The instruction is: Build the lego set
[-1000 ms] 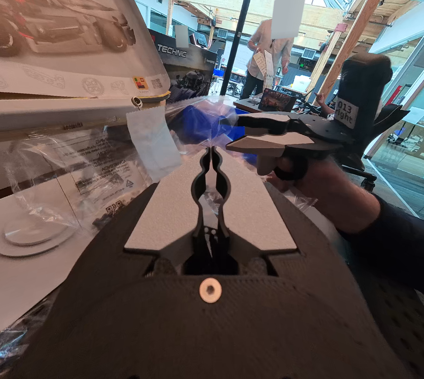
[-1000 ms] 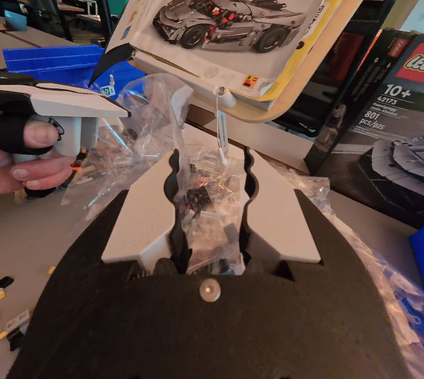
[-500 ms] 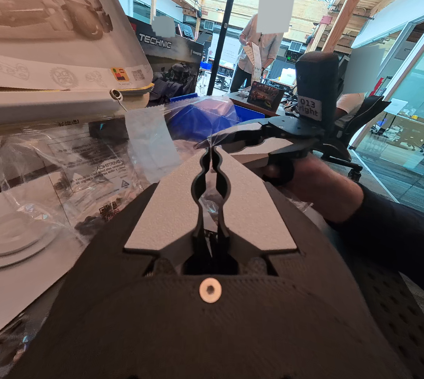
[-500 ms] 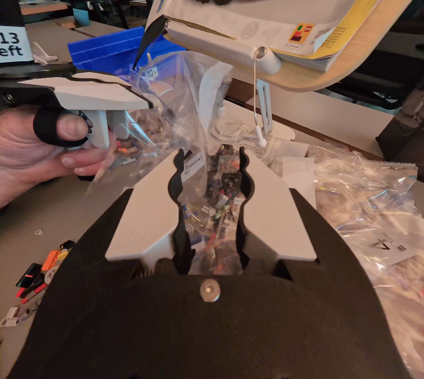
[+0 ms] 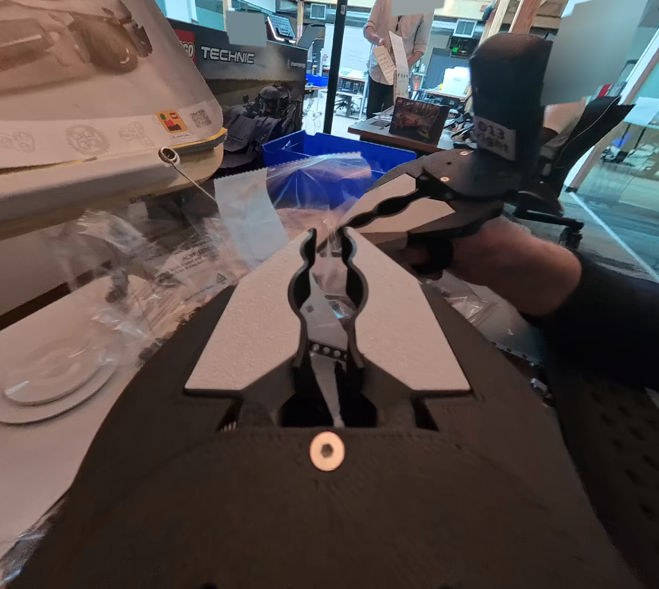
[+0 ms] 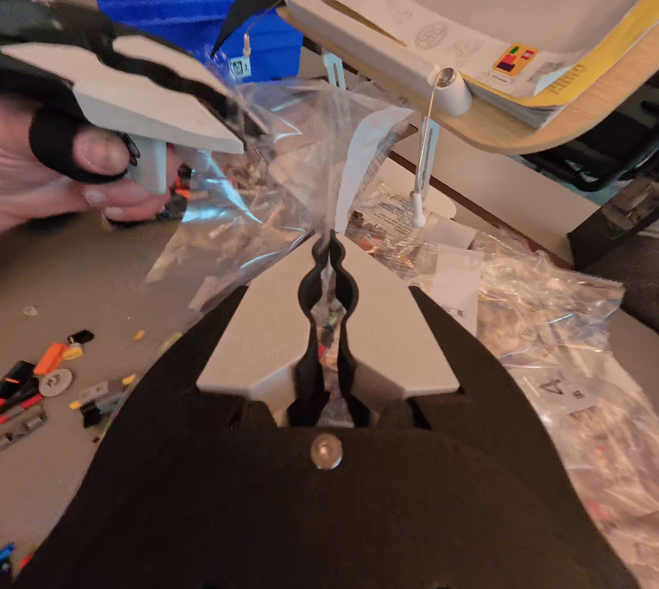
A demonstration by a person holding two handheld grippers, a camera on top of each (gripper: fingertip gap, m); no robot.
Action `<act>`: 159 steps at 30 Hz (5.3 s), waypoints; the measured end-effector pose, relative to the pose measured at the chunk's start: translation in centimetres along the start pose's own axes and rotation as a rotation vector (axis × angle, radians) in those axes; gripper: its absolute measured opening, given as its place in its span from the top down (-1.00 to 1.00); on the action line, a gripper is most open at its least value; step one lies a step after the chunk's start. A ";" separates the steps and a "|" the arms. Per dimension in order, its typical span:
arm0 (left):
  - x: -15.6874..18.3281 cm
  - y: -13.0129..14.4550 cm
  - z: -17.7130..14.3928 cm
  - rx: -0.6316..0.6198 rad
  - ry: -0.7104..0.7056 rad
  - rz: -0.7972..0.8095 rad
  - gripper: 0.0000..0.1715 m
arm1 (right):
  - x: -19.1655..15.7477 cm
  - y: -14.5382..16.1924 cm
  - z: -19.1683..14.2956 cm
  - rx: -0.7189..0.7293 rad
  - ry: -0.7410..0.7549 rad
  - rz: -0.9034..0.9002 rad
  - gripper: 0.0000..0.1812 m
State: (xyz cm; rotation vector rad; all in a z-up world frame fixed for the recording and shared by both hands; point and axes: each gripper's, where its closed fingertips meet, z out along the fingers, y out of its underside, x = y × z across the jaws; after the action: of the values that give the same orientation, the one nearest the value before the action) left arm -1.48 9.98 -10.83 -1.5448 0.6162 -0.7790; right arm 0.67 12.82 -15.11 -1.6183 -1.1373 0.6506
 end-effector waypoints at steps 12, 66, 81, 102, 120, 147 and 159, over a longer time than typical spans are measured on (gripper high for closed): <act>0.4 -0.6 0.5 -0.109 -0.206 0.356 0.38 | -1.2 -0.2 0.2 -0.059 0.083 -0.233 1.00; -0.8 1.0 -1.1 -0.261 -0.204 0.374 0.53 | -2.5 -1.5 0.1 0.041 -0.008 -0.070 1.00; -1.9 1.4 -1.3 -0.286 -0.266 0.398 0.87 | -3.7 -1.4 0.4 0.027 -0.022 -0.197 1.00; -1.5 4.5 -3.2 -0.594 -0.239 0.571 1.00 | -1.3 -2.4 -1.3 0.005 0.130 -0.354 1.00; -2.2 4.1 -2.3 -0.530 -0.292 0.401 1.00 | -5.5 -7.3 -5.4 0.318 -0.035 -0.393 0.94; -0.6 4.2 -0.4 -0.498 -0.249 0.339 1.00 | -4.9 -0.2 1.1 -0.110 0.067 -0.378 1.00; -0.3 4.6 0.3 -0.493 -0.237 0.317 1.00 | -11.9 -0.7 0.1 -0.003 -0.261 -0.519 1.00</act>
State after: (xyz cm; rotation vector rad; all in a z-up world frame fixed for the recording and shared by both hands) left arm -1.21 9.85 -15.43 -1.8880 0.8920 -0.2015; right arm -4.55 2.11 -15.84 -1.1847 -1.6718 0.5209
